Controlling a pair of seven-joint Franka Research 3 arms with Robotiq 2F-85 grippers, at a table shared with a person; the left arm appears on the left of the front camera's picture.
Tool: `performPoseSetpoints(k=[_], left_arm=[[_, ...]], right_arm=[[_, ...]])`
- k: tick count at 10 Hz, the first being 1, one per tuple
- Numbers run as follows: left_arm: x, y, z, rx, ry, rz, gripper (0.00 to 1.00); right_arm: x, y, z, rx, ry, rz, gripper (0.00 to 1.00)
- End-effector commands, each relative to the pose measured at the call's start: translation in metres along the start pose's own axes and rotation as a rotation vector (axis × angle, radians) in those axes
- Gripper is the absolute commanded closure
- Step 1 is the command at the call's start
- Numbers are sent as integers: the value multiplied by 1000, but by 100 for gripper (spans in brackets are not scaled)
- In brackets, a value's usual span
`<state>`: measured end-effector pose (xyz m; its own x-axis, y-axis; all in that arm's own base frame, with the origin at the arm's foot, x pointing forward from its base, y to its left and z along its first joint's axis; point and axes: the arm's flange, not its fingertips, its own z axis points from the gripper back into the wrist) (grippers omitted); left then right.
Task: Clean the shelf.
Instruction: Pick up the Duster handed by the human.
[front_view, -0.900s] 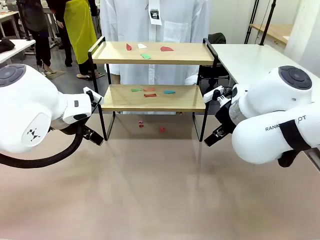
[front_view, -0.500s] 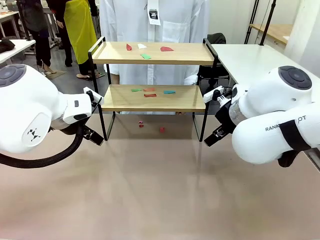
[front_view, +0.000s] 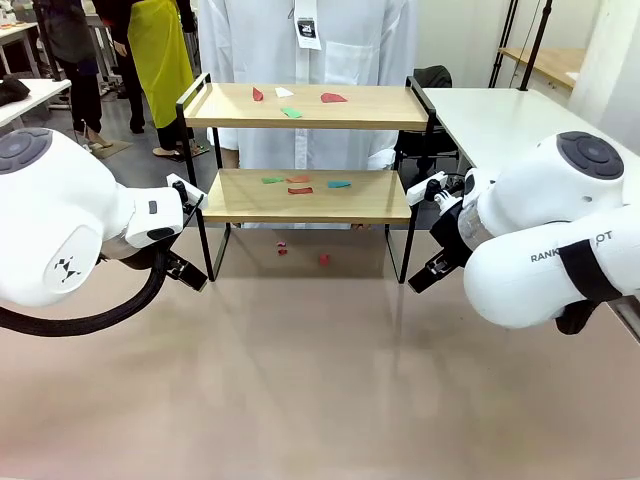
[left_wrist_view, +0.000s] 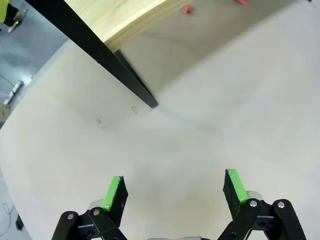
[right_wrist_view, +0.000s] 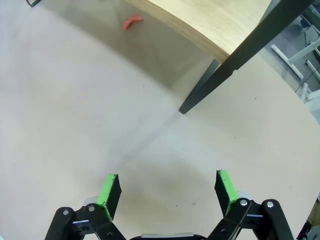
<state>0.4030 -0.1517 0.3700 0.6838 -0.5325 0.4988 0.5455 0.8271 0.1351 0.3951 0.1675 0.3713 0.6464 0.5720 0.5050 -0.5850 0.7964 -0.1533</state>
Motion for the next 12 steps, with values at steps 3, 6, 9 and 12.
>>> performPoseSetpoints(k=[3,6,9,12], left_arm=[[18,36,61,-69,-68,35,0],[15,97,105,-255,-103,-39,0],[-13,170,122,-521,-264,-150,0],[-30,200,103,-546,-313,-182,0]], right_arm=[[44,-30,65,-12,-124,-20,0],[25,-88,134,58,-247,-61,0],[-32,-168,162,122,-359,35,0],[-77,-216,149,180,-494,76,0]])
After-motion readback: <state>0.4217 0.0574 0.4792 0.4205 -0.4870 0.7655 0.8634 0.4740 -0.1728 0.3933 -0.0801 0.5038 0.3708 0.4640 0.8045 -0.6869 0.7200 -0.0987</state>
